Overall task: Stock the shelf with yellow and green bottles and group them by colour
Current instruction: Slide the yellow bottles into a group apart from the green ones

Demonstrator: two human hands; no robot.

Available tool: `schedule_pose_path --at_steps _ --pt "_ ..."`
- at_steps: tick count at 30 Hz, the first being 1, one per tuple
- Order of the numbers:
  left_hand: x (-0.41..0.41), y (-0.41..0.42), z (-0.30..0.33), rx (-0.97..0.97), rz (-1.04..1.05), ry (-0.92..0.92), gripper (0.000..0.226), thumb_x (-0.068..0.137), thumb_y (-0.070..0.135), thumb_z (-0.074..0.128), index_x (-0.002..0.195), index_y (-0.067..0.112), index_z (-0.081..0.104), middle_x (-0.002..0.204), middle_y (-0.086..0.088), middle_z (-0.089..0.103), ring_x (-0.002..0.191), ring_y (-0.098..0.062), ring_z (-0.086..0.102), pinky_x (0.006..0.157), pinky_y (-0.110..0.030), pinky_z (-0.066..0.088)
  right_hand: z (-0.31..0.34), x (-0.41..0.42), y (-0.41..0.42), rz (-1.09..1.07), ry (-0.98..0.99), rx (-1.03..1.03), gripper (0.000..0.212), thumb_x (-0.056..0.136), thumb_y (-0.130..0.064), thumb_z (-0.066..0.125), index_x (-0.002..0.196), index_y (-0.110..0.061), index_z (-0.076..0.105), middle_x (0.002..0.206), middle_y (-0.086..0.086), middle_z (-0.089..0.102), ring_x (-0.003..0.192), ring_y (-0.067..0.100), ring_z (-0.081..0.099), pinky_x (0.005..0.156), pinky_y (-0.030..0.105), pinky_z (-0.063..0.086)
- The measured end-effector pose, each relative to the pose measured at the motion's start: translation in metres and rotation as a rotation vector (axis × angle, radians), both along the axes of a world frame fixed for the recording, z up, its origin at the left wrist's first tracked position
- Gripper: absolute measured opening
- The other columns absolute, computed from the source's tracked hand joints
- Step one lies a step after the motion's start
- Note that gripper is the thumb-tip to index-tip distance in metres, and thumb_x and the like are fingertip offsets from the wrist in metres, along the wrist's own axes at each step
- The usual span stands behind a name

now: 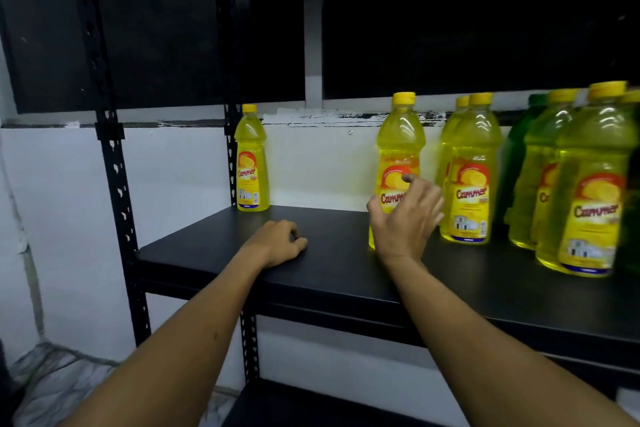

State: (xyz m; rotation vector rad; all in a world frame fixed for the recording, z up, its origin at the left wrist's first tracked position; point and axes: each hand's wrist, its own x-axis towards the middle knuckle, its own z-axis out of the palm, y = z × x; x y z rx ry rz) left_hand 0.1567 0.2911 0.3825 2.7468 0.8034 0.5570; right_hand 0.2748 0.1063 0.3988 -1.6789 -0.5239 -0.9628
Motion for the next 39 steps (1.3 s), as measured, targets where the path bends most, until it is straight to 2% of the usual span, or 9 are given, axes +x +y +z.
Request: schedule_pose_path --at_steps 4,7,12,19,22,26,28,32,39 --pt "-0.002 -0.001 0.001 -0.016 -0.001 -0.007 0.028 0.089 0.045 0.055 0.102 0.023 0.067 0.109 -0.004 0.068 0.102 -0.021 0.061 0.089 -0.035 0.05 -0.004 0.014 -0.017 0.131 0.454 -0.102 0.101 0.067 -0.043 0.084 0.145 -0.014 0.028 0.144 0.019 0.034 0.135 0.037 0.032 0.105 0.051 0.031" --pt "-0.003 0.0 0.001 -0.012 0.0 -0.008 0.028 0.089 0.046 0.056 0.102 0.024 0.066 0.111 -0.004 0.068 0.102 -0.021 0.061 0.089 -0.034 0.049 -0.008 0.022 -0.014 0.351 0.564 -0.125 0.103 0.067 -0.036 0.086 0.146 -0.017 0.023 0.136 0.016 0.046 0.123 0.037 0.048 0.1 0.051 0.044" --pt "-0.002 0.001 0.0 -0.01 -0.014 -0.017 0.028 0.089 0.044 0.057 0.103 0.022 0.067 0.11 -0.004 0.068 0.103 -0.02 0.061 0.089 -0.034 0.05 -0.01 0.023 -0.017 0.365 0.514 -0.213 0.081 0.072 -0.036 0.084 0.132 -0.016 0.034 0.124 0.01 0.057 0.109 0.033 0.059 0.089 0.044 0.049" --pt "-0.003 -0.005 0.002 -0.077 -0.018 -0.082 0.04 0.096 0.051 0.044 0.101 0.017 0.065 0.109 -0.008 0.066 0.106 -0.026 0.06 0.086 -0.034 0.045 -0.015 0.014 -0.009 0.58 0.29 -0.486 0.097 0.071 -0.04 0.083 0.144 -0.015 0.023 0.118 0.003 0.06 0.107 0.026 0.062 0.091 0.039 0.051" --pt "-0.008 -0.011 0.005 -0.2 -0.031 -0.204 0.057 0.099 0.056 0.031 0.13 0.015 0.058 0.137 -0.012 0.056 0.129 -0.029 0.048 0.102 -0.039 0.037 -0.019 0.011 -0.001 0.693 0.255 -0.776 0.102 0.078 -0.05 0.073 0.153 -0.022 0.01 0.125 0.001 0.063 0.111 0.023 0.062 0.097 0.04 0.05" --pt "-0.012 -0.014 0.007 -0.312 -0.141 -0.298 0.085 0.077 0.083 0.04 0.14 0.025 0.047 0.139 -0.002 0.056 0.126 -0.022 0.052 0.106 -0.043 0.04 -0.017 0.011 0.003 0.607 0.207 -1.128 0.055 0.089 -0.062 0.05 0.122 -0.02 0.063 0.108 0.004 0.07 0.097 0.021 0.065 0.088 0.041 0.053" --pt "-0.014 -0.017 0.008 -0.337 -0.147 -0.317 0.104 0.059 0.089 0.053 0.142 0.027 0.041 0.136 0.002 0.058 0.121 -0.018 0.056 0.104 -0.042 0.045 -0.017 0.011 0.003 0.625 0.214 -1.125 0.052 0.091 -0.061 0.048 0.109 -0.018 0.069 0.101 0.004 0.07 0.09 0.019 0.065 0.084 0.041 0.053" --pt "-0.014 -0.02 0.007 -0.282 -0.15 -0.316 0.1 0.059 0.068 0.077 0.141 0.027 0.037 0.132 0.005 0.06 0.118 -0.015 0.059 0.101 -0.044 0.049 -0.018 0.012 0.004 0.61 0.193 -1.113 0.051 0.091 -0.061 0.048 0.103 -0.017 0.07 0.098 0.005 0.069 0.088 0.02 0.064 0.081 0.039 0.053" --pt "-0.012 -0.01 0.007 -0.432 -0.216 -0.398 0.067 0.075 0.023 0.082 0.132 0.019 0.048 0.127 -0.003 0.066 0.111 -0.016 0.065 0.1 -0.042 0.05 -0.018 0.014 0.009 0.536 0.147 -1.136 0.056 0.089 -0.064 0.045 0.108 -0.016 0.067 0.105 0.004 0.068 0.092 0.021 0.063 0.084 0.042 0.054"
